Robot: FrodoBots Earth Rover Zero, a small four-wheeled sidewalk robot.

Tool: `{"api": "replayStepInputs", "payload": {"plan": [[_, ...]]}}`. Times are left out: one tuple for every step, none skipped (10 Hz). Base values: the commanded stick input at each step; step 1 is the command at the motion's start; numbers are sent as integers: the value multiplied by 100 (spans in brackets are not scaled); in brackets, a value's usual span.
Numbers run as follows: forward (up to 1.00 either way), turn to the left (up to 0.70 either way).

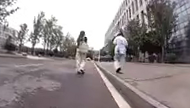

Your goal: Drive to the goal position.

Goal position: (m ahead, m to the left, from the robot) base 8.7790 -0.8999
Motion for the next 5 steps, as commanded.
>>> {"api": "replayStepInputs", "payload": {"plan": [[60, 0], [60, 0], [60, 0], [60, 0], [60, 0]]}}
